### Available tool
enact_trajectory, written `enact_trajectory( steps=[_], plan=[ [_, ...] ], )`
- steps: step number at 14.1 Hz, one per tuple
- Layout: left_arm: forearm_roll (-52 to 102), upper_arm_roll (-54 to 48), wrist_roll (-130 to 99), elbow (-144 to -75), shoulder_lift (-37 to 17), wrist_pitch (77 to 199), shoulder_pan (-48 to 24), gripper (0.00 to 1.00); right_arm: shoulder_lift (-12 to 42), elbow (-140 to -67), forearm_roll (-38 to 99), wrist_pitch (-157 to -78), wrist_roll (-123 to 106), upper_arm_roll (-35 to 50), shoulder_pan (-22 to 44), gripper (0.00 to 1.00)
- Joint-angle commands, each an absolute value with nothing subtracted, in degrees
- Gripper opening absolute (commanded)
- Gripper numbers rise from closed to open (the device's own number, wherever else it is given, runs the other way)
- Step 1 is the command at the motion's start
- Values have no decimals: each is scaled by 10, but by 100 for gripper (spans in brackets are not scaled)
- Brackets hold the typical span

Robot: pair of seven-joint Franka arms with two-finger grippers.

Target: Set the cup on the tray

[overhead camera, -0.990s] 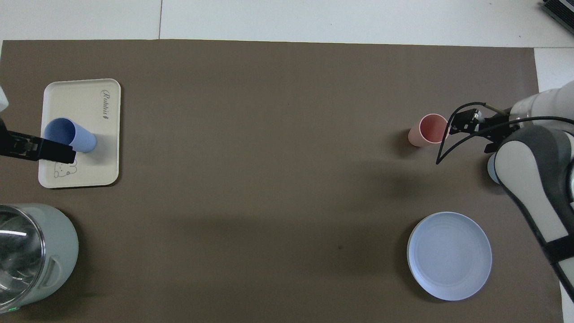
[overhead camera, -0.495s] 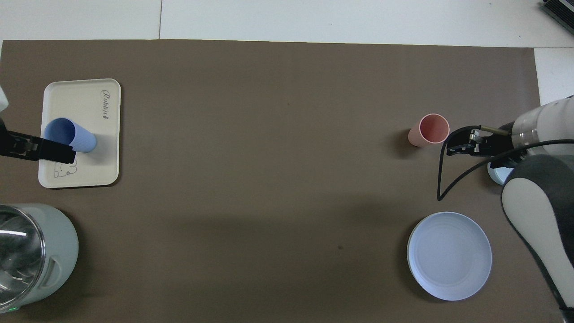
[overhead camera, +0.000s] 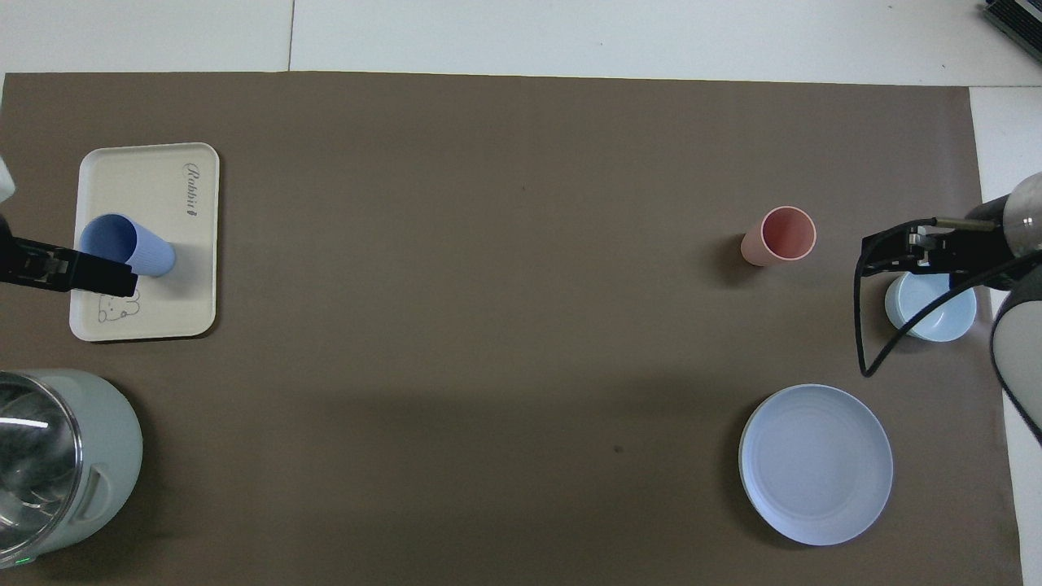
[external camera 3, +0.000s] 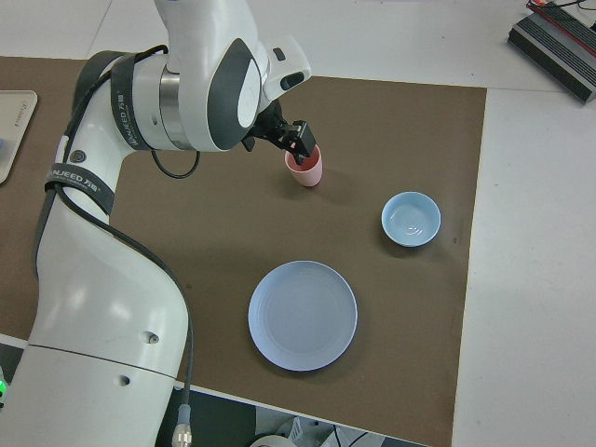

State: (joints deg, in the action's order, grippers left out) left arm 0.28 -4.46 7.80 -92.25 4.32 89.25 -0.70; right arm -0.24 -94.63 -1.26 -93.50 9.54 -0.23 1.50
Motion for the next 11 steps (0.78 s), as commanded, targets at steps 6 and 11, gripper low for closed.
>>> enact_trajectory(
  steps=[6,11],
  plan=[
    [8,-42,74,-937,56,898,-6,100,26,-912,-13,-909,73,1,4,100],
    [8,-42,74,-938,56,898,-6,100,19,-911,-12,-887,40,3,5,100]
  ],
)
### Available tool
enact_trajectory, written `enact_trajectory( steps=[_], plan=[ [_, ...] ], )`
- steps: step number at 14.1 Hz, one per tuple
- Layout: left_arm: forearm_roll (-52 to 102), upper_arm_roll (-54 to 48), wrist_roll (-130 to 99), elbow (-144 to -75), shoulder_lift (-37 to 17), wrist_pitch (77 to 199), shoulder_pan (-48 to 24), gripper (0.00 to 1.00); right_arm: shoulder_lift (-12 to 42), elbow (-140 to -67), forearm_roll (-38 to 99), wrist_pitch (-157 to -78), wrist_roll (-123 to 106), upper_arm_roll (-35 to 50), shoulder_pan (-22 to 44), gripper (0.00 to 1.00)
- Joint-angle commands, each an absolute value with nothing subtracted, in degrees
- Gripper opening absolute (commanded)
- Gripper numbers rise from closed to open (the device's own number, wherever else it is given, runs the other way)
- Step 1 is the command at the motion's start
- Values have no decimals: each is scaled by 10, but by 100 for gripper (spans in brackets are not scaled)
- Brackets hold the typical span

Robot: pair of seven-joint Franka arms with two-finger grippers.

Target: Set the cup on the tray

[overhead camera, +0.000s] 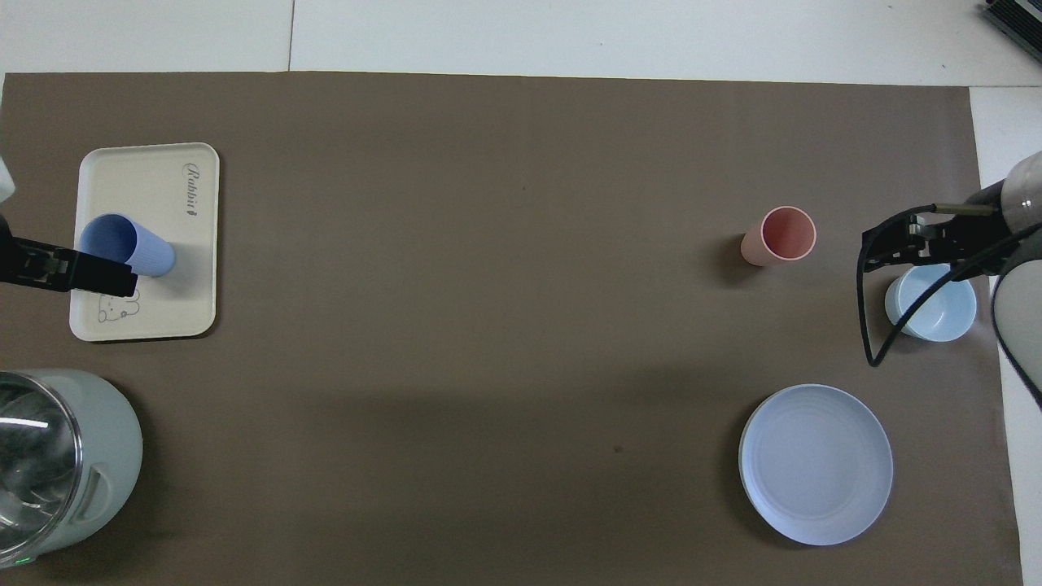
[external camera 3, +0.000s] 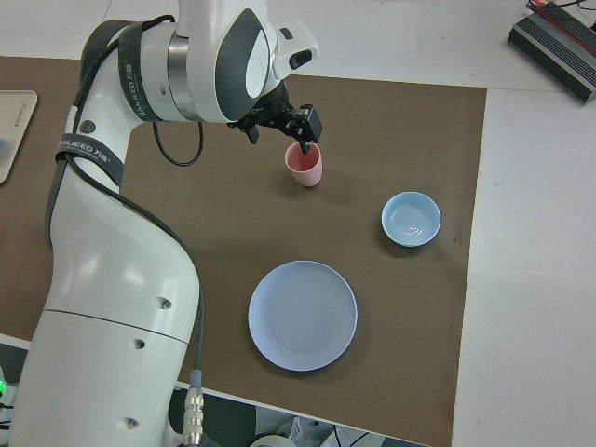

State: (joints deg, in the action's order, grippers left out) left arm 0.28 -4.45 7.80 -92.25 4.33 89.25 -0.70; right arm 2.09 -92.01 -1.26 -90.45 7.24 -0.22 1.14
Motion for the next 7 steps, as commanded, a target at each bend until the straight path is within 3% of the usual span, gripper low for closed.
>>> enact_trajectory(
  steps=[1,7],
  plan=[
    [9,-42,74,-938,56,898,-6,100,17,-911,-11,-880,25,3,6,100],
    [9,-42,74,-937,56,898,-6,100,13,-911,14,-885,27,2,7,100]
  ],
)
